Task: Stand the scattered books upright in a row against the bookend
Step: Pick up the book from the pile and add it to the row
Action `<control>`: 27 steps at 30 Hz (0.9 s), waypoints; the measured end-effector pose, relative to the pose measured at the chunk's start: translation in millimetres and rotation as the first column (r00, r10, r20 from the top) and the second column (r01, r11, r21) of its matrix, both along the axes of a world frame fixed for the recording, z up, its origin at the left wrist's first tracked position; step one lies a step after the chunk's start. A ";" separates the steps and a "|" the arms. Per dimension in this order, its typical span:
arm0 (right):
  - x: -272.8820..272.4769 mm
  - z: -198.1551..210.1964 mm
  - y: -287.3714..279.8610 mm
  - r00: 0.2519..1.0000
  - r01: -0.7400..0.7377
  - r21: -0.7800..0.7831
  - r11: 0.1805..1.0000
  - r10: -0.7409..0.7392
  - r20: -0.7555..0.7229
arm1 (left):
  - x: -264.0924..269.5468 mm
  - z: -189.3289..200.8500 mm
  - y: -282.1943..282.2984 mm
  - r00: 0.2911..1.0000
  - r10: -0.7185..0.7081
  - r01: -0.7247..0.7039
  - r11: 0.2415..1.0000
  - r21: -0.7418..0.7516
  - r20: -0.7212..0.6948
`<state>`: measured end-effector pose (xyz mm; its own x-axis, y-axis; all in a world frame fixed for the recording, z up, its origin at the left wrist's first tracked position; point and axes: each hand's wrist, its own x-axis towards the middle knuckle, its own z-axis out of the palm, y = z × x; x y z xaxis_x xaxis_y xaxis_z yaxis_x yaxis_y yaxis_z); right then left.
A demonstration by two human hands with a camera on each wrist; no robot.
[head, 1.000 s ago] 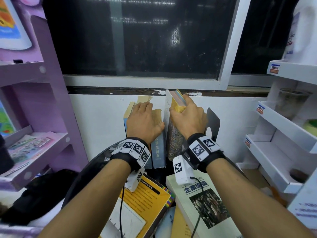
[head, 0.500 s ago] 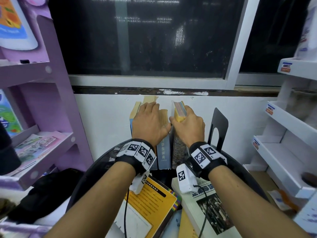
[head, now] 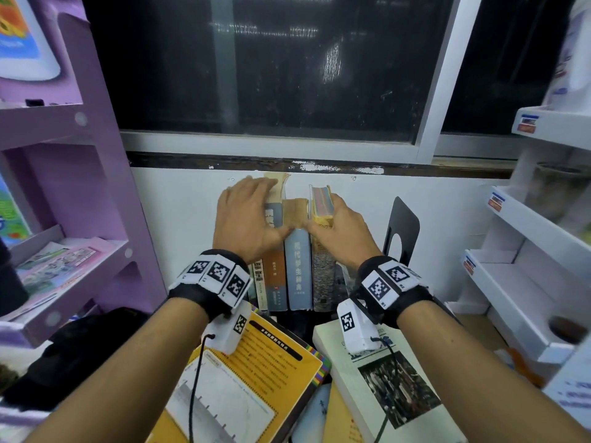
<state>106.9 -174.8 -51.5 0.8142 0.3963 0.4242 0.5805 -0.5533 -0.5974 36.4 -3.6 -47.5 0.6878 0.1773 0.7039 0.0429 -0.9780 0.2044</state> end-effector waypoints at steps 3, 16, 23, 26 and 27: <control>-1.7 5.8 -3.5 0.997 -0.057 -0.022 0.998 0.056 -0.053 | -4.4 -6.7 17.0 0.994 -0.091 0.066 0.949 -0.308 -0.068; 9.8 2.8 -13.0 0.998 -0.052 -0.095 0.994 0.048 -0.048 | 7.7 -20.6 14.9 0.955 -0.286 0.218 0.854 -0.473 -0.077; 13.2 5.9 -13.1 0.998 -0.059 -0.194 0.979 0.051 -0.045 | 11.5 -25.2 16.4 0.958 -0.278 0.220 0.874 -0.434 -0.076; 11.7 4.3 -12.6 0.999 -0.040 -0.176 0.984 0.033 -0.042 | 12.4 -27.1 18.5 0.959 -0.275 0.220 0.871 -0.440 -0.066; 11.3 3.2 -12.2 0.999 -0.036 -0.168 0.985 0.029 -0.043 | 12.4 -27.4 18.5 0.960 -0.274 0.220 0.870 -0.441 -0.061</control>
